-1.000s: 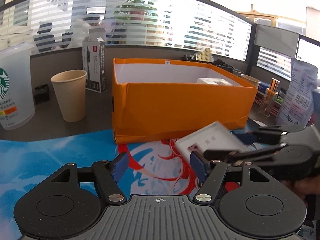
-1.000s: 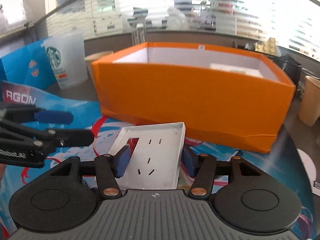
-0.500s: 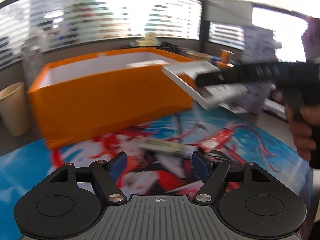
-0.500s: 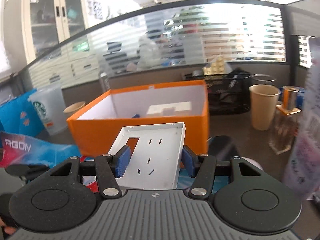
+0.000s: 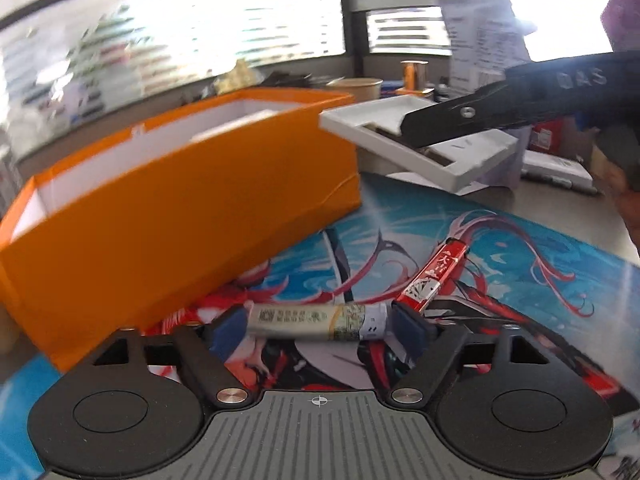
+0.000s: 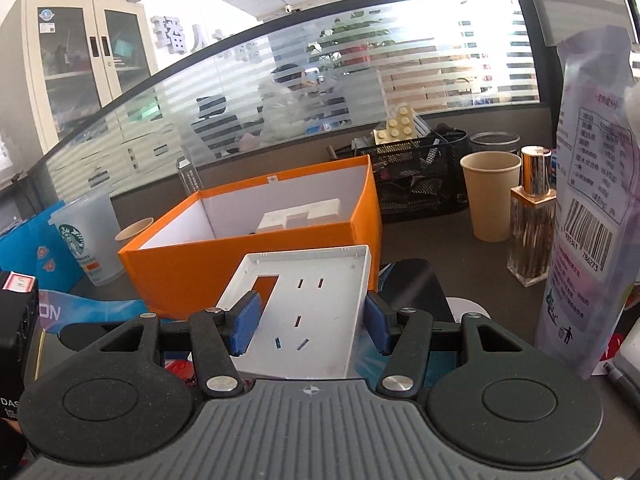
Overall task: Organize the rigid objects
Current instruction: 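Lift the switch frame with the right tool while the left tool grasps the green-labelled tube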
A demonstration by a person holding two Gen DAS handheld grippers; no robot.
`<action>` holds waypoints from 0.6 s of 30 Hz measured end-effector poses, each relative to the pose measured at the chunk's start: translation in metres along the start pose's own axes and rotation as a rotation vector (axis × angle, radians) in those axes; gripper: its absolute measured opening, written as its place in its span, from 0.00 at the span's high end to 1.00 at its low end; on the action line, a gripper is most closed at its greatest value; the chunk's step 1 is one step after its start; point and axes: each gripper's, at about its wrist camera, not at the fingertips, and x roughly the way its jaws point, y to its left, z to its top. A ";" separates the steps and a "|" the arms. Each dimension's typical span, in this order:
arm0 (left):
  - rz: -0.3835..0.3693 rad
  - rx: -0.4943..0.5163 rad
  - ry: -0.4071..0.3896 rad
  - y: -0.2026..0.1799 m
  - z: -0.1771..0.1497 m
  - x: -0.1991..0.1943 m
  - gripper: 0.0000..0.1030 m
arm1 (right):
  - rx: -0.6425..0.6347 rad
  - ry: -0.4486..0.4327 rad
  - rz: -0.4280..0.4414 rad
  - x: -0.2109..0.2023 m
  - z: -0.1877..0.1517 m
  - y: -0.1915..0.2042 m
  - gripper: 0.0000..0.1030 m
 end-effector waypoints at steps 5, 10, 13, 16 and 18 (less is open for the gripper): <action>-0.027 0.064 0.004 0.001 0.002 0.010 0.11 | 0.016 -0.005 0.003 0.000 0.002 -0.003 0.49; -0.059 -0.059 0.035 0.018 0.000 0.020 0.00 | 0.022 -0.007 -0.001 -0.001 0.002 -0.004 0.48; -0.066 -0.089 0.041 0.023 -0.001 0.020 0.00 | 0.023 -0.006 -0.002 -0.001 0.001 -0.003 0.49; -0.090 -0.073 0.036 0.020 -0.001 0.020 0.02 | 0.025 -0.003 0.002 0.001 0.001 -0.003 0.49; -0.104 -0.061 0.020 0.018 -0.001 0.018 0.15 | 0.025 -0.006 0.002 0.000 0.002 -0.001 0.49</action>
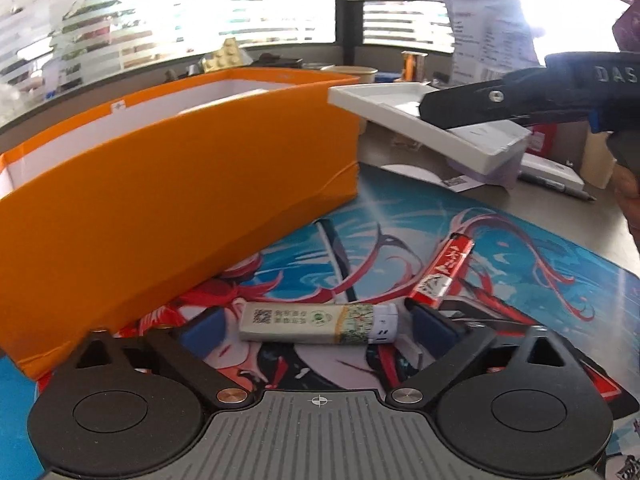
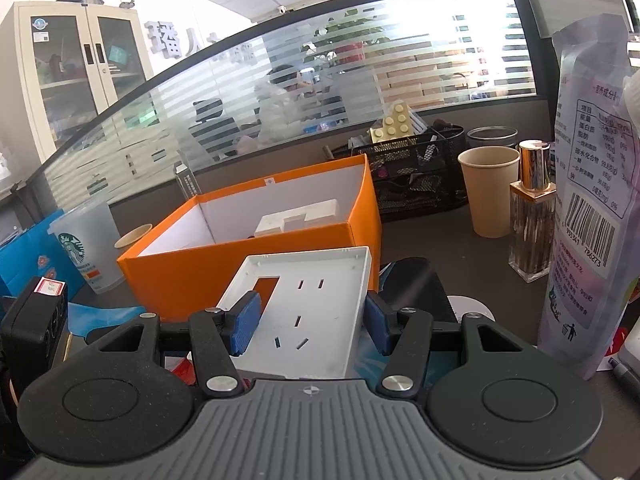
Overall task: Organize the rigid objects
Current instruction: 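Lift the switch frame with the right tool while the left tool grasps the green-labelled tube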
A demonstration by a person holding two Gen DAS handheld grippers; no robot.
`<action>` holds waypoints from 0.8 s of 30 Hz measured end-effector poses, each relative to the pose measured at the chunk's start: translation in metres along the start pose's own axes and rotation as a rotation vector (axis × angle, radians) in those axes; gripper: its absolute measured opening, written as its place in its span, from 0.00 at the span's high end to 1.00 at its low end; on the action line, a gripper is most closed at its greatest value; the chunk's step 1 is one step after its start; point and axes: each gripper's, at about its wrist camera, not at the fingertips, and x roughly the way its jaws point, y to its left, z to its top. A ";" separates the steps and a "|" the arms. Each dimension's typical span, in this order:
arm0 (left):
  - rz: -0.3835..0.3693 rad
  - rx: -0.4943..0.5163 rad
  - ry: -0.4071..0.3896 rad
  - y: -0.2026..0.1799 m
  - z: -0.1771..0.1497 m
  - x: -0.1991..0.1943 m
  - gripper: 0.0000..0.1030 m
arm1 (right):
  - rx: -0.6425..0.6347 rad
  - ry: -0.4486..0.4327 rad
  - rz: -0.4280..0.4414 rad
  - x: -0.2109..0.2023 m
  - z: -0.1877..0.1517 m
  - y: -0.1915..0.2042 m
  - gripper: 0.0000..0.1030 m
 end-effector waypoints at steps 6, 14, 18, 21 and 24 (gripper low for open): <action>0.008 -0.005 -0.012 -0.005 0.000 -0.003 0.20 | -0.006 -0.005 -0.002 -0.003 0.001 0.004 0.48; 0.050 -0.050 -0.081 -0.005 0.001 -0.036 0.20 | -0.057 -0.013 0.013 -0.007 0.007 0.018 0.55; 0.075 -0.052 -0.096 -0.004 -0.003 -0.049 0.20 | -0.083 0.028 0.012 0.001 0.004 0.023 0.53; 0.082 -0.071 -0.100 -0.002 -0.006 -0.054 0.20 | -0.094 0.060 -0.002 0.010 -0.007 0.022 0.02; 0.088 -0.086 -0.112 0.000 -0.008 -0.059 0.20 | -0.160 0.080 -0.033 0.019 -0.018 0.025 0.00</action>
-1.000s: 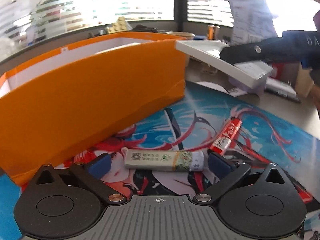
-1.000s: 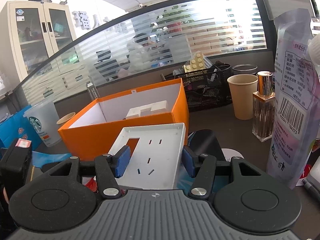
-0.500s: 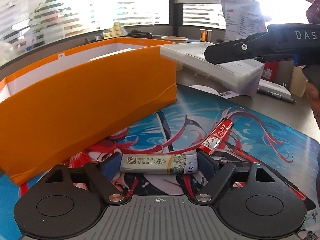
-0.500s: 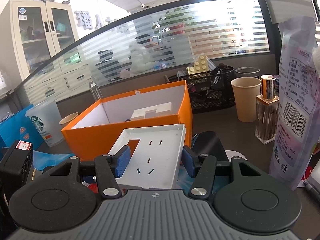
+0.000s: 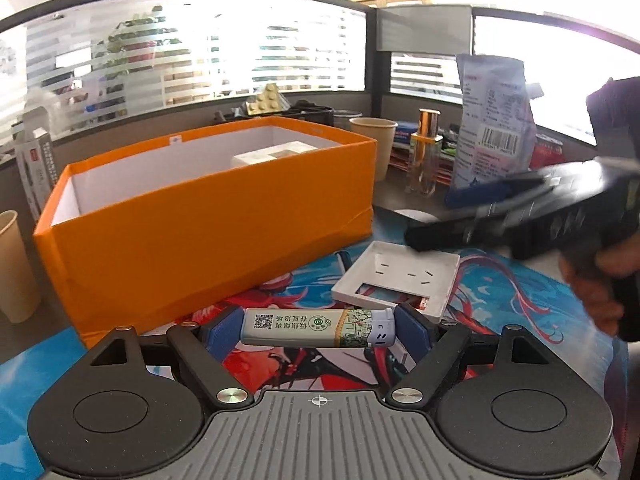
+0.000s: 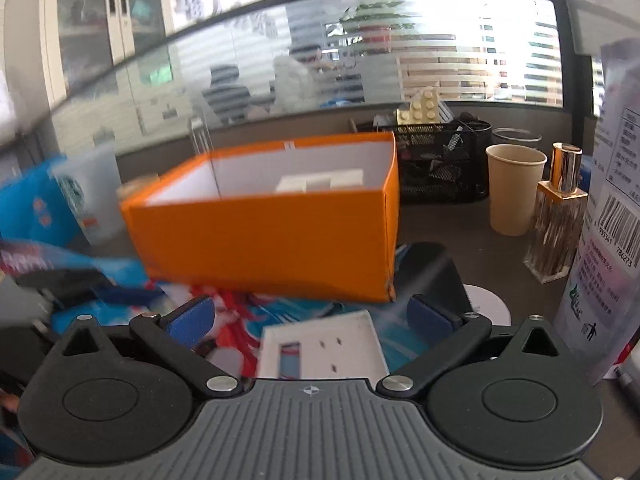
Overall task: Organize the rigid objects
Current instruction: 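Lift the switch frame with the right tool while the left tool grasps the green-labelled tube, then carry the switch frame and green-labelled tube with both tools over the orange box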
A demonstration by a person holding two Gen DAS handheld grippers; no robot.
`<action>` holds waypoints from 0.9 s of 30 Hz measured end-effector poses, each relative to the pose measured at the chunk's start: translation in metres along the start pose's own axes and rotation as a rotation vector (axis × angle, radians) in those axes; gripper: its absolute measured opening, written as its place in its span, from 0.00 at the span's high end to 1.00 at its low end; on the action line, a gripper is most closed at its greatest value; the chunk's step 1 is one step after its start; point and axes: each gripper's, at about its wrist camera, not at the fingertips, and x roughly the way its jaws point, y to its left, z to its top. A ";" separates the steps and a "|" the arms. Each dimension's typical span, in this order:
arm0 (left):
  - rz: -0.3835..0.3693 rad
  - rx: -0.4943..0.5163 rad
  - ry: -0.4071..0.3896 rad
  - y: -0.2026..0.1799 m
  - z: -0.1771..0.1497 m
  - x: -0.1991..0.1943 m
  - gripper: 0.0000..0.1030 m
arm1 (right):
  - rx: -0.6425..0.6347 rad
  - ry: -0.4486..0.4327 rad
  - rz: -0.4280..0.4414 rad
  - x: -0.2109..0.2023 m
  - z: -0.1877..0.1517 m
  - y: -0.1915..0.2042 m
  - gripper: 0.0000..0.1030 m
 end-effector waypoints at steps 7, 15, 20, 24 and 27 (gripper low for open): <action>0.008 -0.030 -0.015 0.006 -0.004 -0.007 0.20 | -0.147 0.139 -0.038 0.036 -0.015 0.010 0.01; 0.018 -0.068 -0.002 0.014 -0.008 -0.006 0.20 | -0.158 0.185 -0.009 0.047 -0.025 0.011 0.18; 0.024 -0.082 -0.024 0.015 -0.005 -0.013 0.20 | -0.116 0.155 -0.005 0.039 -0.022 0.008 0.18; 0.030 -0.084 -0.053 0.015 0.001 -0.024 0.20 | -0.142 0.122 0.005 0.027 -0.012 0.016 0.18; 0.050 -0.069 -0.074 0.015 0.009 -0.033 0.20 | -0.166 0.096 0.014 0.020 -0.002 0.023 0.18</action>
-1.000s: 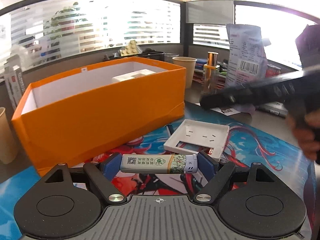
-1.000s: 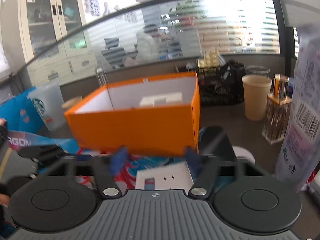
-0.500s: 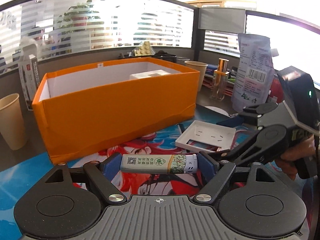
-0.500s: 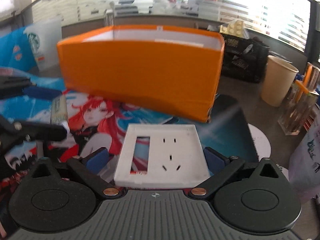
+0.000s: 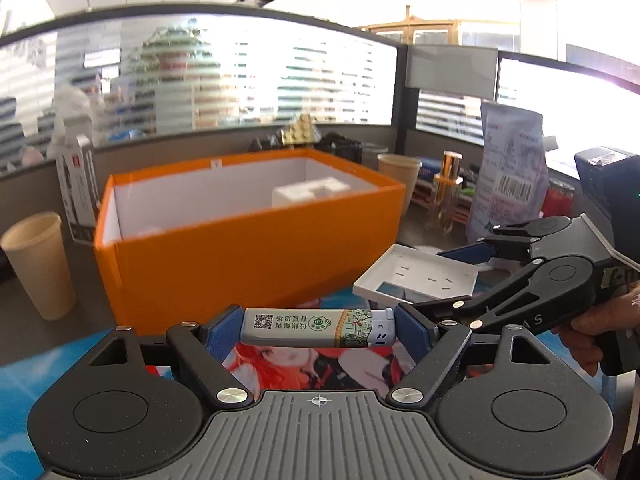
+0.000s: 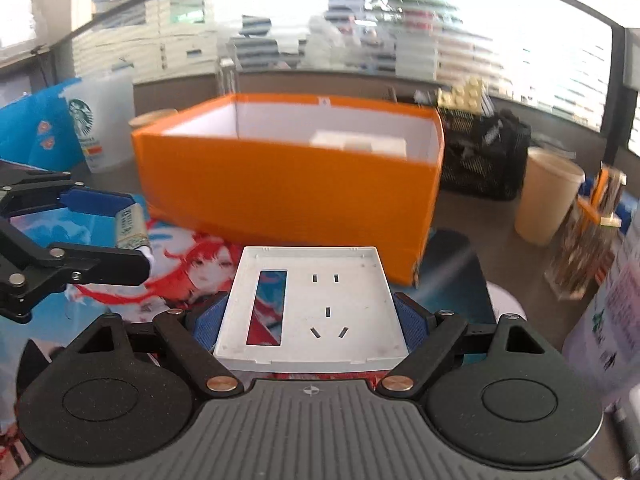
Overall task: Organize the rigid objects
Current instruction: 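Carry the switch frame and green-labelled tube with both tools over the orange box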
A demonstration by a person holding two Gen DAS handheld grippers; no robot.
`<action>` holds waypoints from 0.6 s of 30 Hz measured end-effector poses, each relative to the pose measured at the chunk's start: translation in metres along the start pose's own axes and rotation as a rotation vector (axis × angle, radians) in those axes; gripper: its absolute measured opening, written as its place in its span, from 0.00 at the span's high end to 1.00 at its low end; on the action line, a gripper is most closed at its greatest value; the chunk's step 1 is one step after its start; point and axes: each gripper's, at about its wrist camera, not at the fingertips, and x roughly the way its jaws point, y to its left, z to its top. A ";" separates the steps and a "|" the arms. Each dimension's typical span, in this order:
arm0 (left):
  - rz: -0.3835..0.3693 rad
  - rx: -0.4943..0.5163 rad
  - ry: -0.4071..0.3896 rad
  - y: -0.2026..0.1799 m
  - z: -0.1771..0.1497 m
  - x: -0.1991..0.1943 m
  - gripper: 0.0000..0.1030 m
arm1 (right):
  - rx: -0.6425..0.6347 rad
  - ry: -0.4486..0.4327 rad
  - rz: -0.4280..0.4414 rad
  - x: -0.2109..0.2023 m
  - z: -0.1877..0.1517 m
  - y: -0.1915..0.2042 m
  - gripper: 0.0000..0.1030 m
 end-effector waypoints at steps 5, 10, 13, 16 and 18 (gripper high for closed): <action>0.033 0.018 -0.038 0.003 0.017 -0.015 0.20 | -0.029 -0.045 0.010 -0.011 0.019 0.008 0.18; 0.060 0.040 -0.072 0.004 0.034 -0.025 0.20 | -0.060 -0.087 0.010 -0.018 0.040 0.015 0.18; 0.076 0.035 -0.099 0.008 0.046 -0.029 0.20 | -0.069 -0.117 0.006 -0.022 0.054 0.015 0.18; 0.095 0.029 -0.130 0.011 0.060 -0.032 0.20 | -0.072 -0.145 0.003 -0.024 0.067 0.015 0.18; 0.113 0.027 -0.154 0.013 0.070 -0.033 0.20 | -0.073 -0.163 0.001 -0.024 0.076 0.014 0.18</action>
